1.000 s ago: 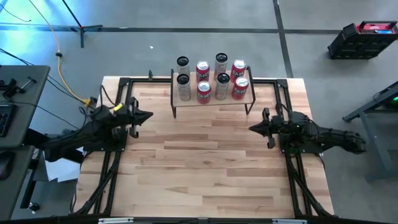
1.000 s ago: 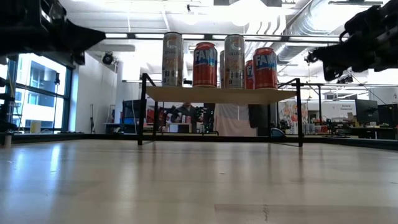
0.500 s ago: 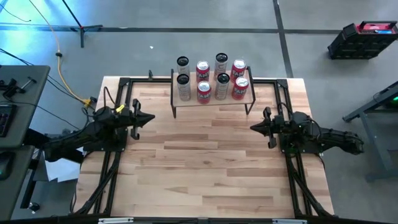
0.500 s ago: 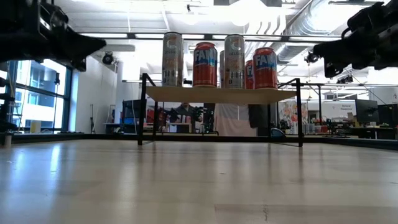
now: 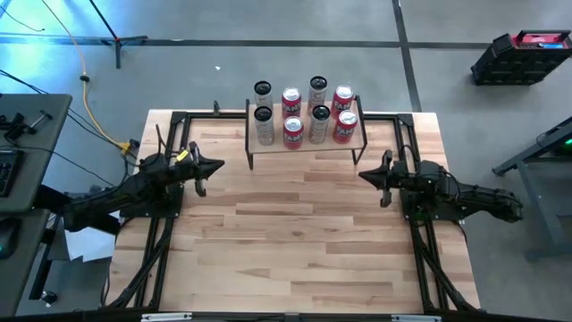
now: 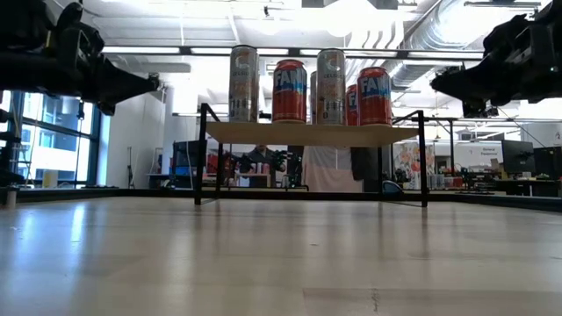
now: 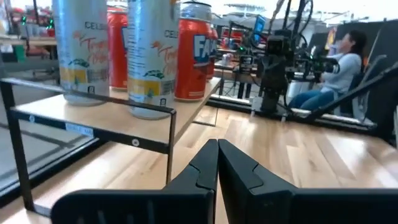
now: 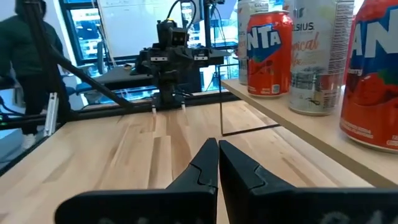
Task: Place canned beverage on shelf
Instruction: Return to Home Position
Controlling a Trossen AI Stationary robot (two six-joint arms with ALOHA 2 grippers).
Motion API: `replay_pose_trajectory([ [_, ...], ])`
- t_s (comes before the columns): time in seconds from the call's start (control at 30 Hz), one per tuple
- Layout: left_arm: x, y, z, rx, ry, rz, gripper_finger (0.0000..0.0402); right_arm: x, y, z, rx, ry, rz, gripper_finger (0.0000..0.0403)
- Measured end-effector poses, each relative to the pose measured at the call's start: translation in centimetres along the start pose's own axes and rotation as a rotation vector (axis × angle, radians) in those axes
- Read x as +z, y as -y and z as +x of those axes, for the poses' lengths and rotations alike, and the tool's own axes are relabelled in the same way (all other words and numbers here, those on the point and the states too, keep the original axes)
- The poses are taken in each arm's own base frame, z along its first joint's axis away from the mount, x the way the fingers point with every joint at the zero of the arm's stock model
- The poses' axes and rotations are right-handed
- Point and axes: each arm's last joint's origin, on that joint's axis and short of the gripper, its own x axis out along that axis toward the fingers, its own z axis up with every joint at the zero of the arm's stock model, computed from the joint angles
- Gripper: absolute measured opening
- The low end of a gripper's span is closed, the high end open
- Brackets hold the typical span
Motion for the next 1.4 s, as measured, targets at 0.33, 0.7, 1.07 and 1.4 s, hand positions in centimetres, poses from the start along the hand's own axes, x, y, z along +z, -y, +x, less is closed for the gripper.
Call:
replay_pose_trajectory([
  [0.33,0.6,0.5,-0.1,-0.154,0.056,0.093,0.0003,0.1,-0.6,0.0,0.095,0.003,0.047,0.0000],
  [0.7,0.1,0.4,0.1,-0.139,0.005,0.171,0.0003,-0.1,-1.4,0.0,0.116,-0.009,-0.049,0.0000],
  [1.07,0.0,0.4,0.1,-0.138,-0.002,0.128,0.0003,-0.2,-1.3,0.0,0.099,-0.018,-0.039,0.0000],
  [1.4,0.0,0.4,0.1,-0.136,-0.002,0.128,0.0003,-0.2,-1.3,0.0,0.099,-0.019,-0.039,0.0000],
])
